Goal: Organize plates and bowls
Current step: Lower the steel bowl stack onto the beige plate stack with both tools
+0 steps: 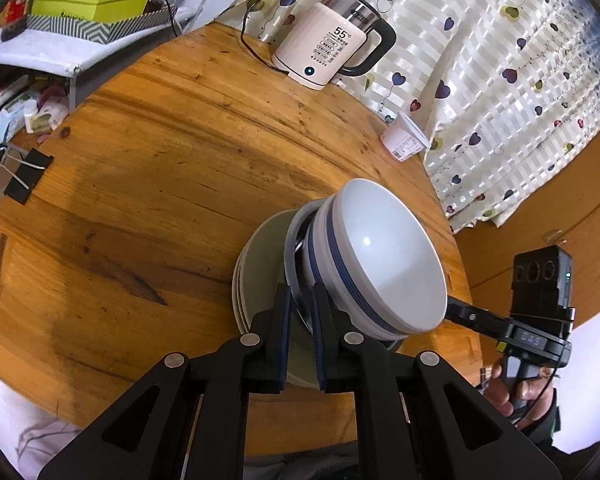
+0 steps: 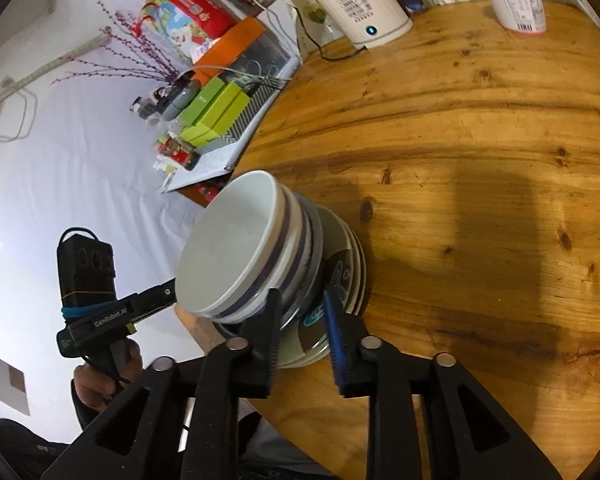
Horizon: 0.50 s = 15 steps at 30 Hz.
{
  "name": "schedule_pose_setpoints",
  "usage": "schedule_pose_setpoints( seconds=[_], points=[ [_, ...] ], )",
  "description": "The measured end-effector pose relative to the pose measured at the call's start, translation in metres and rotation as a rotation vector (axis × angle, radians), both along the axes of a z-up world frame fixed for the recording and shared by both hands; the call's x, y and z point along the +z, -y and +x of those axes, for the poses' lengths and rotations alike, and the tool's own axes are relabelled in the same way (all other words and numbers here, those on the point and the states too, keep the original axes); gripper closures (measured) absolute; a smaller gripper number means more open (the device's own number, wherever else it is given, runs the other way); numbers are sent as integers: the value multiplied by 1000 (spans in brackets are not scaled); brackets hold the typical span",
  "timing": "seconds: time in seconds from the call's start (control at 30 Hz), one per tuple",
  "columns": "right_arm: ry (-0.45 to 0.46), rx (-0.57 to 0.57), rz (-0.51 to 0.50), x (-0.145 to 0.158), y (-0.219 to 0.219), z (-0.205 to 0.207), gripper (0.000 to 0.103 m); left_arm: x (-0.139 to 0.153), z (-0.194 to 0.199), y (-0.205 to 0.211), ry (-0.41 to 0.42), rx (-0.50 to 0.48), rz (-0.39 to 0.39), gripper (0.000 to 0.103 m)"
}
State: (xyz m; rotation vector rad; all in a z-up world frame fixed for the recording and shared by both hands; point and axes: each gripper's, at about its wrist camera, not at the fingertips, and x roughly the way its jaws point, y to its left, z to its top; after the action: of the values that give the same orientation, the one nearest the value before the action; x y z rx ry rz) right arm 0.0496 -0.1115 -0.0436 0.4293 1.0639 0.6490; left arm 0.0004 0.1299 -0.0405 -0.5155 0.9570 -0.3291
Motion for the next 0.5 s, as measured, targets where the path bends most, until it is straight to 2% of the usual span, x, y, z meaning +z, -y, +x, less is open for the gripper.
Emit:
schedule_pose_setpoints(
  seconds=[0.03,0.3,0.5],
  points=[
    [6,2,-1,1,-1,-2,68,1,-1,1,4,2,7,93],
    [61,18,-39,12,-7,-20,59,12,-19,6,42,31,76,89],
    [124,19,-105,21,-16,-36,51,18,-32,14,61,50,130,87]
  ],
)
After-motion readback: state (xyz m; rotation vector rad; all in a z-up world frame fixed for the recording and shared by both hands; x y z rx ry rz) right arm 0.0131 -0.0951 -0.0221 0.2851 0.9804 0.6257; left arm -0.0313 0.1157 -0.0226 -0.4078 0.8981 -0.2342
